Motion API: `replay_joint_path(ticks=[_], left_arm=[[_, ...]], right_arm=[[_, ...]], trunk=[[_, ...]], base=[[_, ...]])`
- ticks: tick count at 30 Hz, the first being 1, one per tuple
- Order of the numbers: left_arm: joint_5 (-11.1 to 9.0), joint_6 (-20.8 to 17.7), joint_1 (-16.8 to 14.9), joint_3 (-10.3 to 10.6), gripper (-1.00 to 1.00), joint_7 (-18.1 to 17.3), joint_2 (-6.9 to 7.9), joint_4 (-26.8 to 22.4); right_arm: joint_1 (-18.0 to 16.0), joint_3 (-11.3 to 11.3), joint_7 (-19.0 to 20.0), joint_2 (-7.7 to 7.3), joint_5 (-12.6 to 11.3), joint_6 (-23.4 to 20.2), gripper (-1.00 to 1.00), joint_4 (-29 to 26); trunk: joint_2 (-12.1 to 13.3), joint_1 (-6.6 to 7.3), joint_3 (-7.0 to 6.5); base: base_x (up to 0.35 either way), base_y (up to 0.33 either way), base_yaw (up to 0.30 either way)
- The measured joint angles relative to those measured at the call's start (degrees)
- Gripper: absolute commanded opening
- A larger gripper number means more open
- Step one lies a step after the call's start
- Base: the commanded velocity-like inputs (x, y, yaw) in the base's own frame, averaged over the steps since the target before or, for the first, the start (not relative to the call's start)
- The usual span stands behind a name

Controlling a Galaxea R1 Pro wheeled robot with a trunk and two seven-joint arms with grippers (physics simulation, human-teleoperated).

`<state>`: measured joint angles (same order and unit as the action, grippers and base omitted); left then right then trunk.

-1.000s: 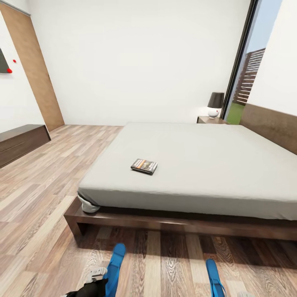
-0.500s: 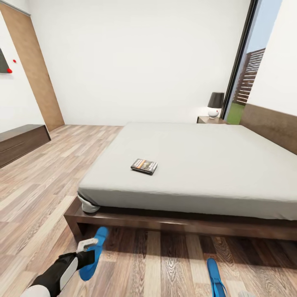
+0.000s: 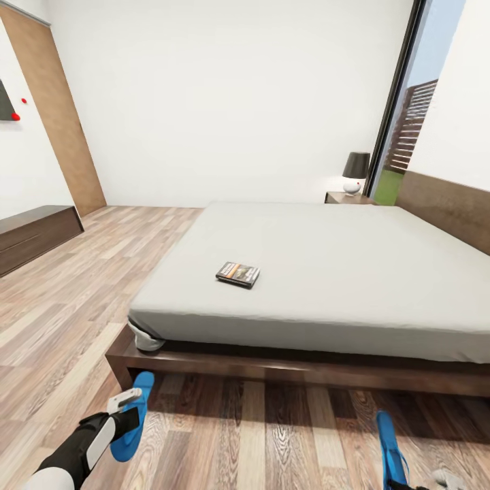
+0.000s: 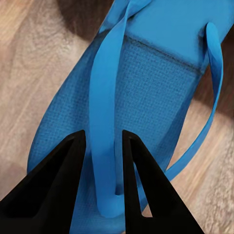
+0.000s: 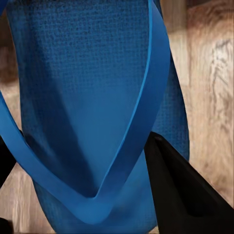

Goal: In the bedroom, move the book from the bed onto either nightstand, and place the two sandals side by side next to the bed.

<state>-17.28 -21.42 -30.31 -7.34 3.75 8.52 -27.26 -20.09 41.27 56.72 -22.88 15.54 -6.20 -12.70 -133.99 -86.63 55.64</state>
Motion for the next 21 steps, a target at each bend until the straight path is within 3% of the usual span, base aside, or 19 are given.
replay_joint_path(ticks=[2,4,7,10,14,21], left_arm=[[-0.04,0.03,0.0,0.02,-1.0,-0.03,-0.09,0.18],[-0.1,0.1,0.0,0.14,-1.0,-0.04,-0.34,0.27],[-0.25,0.36,0.0,0.25,-1.0,-0.05,-1.24,0.3],[-0.15,0.43,0.01,0.22,-1.0,-0.05,-1.98,0.28],[-0.2,0.47,0.02,0.25,-1.0,-0.12,-2.67,0.3],[-0.14,0.47,0.08,0.25,-1.0,-0.13,-3.06,0.31]], right_arm=[[0.01,-0.13,2.81,-0.54,-0.64,-0.47,-1.0,0.03],[0.01,-0.27,4.31,-0.8,-0.97,-4.24,-1.0,-0.18],[0.03,-0.47,4.83,-0.86,-1.04,-18.05,-1.0,-0.9],[0.01,-0.19,4.98,-0.87,-1.86,-27.52,-1.0,-3.0],[-0.04,-0.19,5.01,-0.89,-3.14,-30.22,-1.0,-5.6],[-0.01,-0.32,4.97,-0.89,-3.58,-30.69,-1.0,-10.09]], trunk=[[0.0,0.0,0.0],[0.0,0.0,0.0],[0.0,0.0,0.0],[0.0,0.0,0.0],[0.0,0.0,0.0],[-1.19,-0.66,0.54]], base=[[0.0,0.0,0.0],[0.0,0.0,0.0],[0.0,0.0,0.0],[0.0,0.0,0.0],[0.0,0.0,0.0],[0.0,0.0,0.0]])
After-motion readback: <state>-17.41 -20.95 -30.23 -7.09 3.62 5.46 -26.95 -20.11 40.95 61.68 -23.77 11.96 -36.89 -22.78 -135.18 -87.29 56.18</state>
